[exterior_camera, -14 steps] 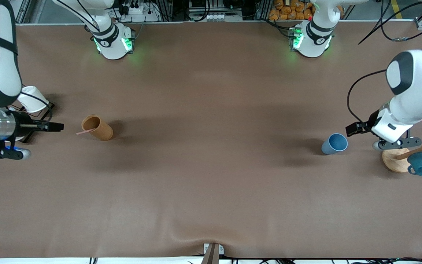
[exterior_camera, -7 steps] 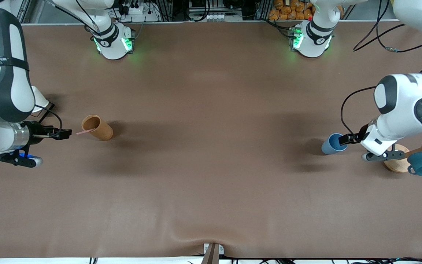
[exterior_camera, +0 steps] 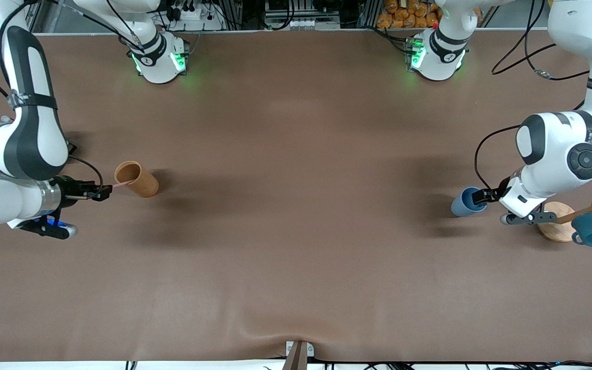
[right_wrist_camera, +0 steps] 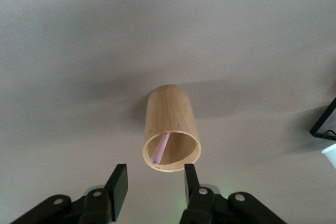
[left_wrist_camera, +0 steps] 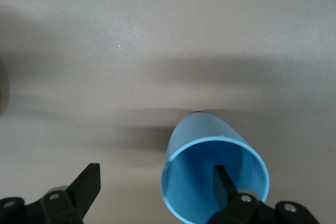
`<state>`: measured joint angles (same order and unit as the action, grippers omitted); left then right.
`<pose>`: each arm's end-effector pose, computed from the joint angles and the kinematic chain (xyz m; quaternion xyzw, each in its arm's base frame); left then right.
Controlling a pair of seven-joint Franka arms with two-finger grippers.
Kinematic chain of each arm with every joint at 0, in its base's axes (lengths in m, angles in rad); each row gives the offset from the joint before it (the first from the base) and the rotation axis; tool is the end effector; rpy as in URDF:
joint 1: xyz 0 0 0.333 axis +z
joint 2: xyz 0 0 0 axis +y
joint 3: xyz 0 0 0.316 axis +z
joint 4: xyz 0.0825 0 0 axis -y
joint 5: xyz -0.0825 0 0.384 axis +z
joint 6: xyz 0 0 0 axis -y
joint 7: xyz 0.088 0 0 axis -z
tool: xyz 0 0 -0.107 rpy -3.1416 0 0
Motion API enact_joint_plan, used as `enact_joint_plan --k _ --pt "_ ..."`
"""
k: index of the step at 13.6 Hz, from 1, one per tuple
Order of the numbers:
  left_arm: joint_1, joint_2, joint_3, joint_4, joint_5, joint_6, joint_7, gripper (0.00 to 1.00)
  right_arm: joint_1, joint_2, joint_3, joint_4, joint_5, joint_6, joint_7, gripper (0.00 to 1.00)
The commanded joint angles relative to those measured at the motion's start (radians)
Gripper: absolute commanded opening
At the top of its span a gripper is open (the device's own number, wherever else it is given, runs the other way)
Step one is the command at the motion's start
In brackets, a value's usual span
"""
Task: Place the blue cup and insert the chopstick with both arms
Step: 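Grasp the pink chopstick with the right gripper while the left gripper grasps the blue cup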
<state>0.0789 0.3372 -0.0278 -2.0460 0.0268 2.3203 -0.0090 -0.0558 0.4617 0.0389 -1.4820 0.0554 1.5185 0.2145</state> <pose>0.5867 0.0308 0.2696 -0.9993 -0.0212 0.0314 0.0042 0.6383 -0.0081 0.3828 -0.9698 0.1173 0.2133 0.0153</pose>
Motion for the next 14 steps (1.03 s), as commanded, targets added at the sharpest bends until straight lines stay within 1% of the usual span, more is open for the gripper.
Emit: enact_joint_plan --k 1,2,3,4,5,6,7,10,11,12,14 --pt "0.002 0.017 -0.004 -0.011 0.013 0.031 0.001 0.63 -0.004 0.021 0.002 0.0 0.009 0.015 0.02 0.43" --pt "0.002 0.025 -0.004 -0.011 0.013 0.04 0.001 0.48 -0.001 0.026 0.002 -0.009 0.011 0.025 0.02 0.43" --pt "0.002 0.026 -0.006 -0.011 0.013 0.04 0.001 0.3 0.001 0.026 0.002 -0.018 0.024 0.037 0.02 0.43" --pt "0.002 0.026 -0.008 -0.011 0.012 0.04 0.001 0.08 -0.001 0.026 0.002 -0.027 0.032 0.043 0.02 0.4" --pt "0.001 0.023 -0.009 -0.011 0.013 0.04 0.001 0.0 -0.001 0.026 0.002 -0.031 0.032 0.045 0.02 0.38" --pt "0.001 0.019 -0.011 -0.011 0.013 0.04 0.001 0.0 -0.001 0.026 0.002 -0.031 0.032 0.046 0.02 0.31" --pt "-0.002 0.014 -0.018 -0.011 0.013 0.039 0.003 0.0 -0.001 0.026 0.002 -0.032 0.032 0.046 0.02 0.29" --pt "-0.001 -0.018 -0.085 -0.01 0.012 0.007 -0.002 0.0 -0.001 0.026 0.002 -0.05 0.037 0.048 0.02 0.25" --pt "-0.001 -0.036 -0.134 -0.008 0.01 -0.031 -0.017 0.0 -0.001 0.025 0.002 -0.05 0.037 0.042 0.02 0.21" --pt "-0.001 -0.05 -0.191 0.0 0.008 -0.067 -0.041 0.0 -0.001 0.023 0.002 -0.052 0.037 0.039 0.02 0.2" --pt "-0.002 -0.052 -0.305 0.009 0.008 -0.09 -0.179 0.0 -0.004 0.021 0.002 -0.052 0.037 0.035 0.02 0.13"
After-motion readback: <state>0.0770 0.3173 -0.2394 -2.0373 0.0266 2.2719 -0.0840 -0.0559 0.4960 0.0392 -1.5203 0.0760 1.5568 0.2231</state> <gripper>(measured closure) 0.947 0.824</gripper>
